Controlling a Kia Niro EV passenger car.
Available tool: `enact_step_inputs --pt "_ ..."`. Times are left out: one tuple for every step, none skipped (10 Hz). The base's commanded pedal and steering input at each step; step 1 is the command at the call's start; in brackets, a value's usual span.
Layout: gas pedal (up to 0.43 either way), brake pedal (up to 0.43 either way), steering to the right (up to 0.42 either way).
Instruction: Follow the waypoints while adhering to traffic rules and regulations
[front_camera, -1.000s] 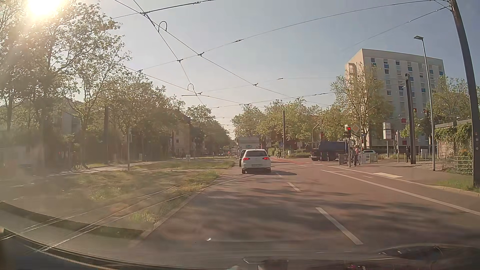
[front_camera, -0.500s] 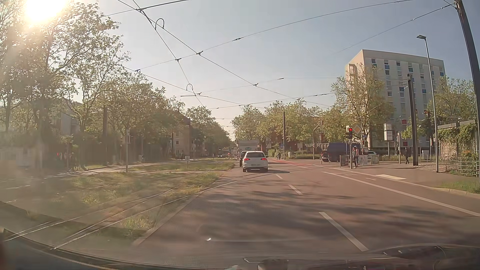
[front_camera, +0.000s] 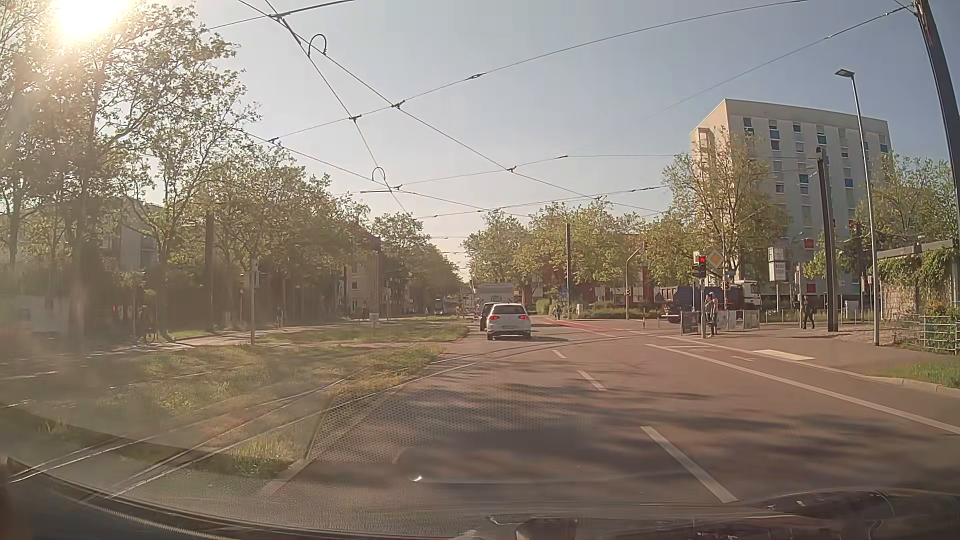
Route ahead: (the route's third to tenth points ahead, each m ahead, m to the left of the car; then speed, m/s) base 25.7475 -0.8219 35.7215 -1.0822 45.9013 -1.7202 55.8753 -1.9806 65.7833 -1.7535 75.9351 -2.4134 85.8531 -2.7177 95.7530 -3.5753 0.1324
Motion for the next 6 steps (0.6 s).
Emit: enact_step_inputs --pt "0.0 0.165 -0.001" --pt "0.0 0.177 -0.001" --pt "0.0 0.189 -0.001" --pt "0.0 0.207 -0.001" --pt "0.0 0.226 -0.001" --pt "0.0 0.232 -0.001"
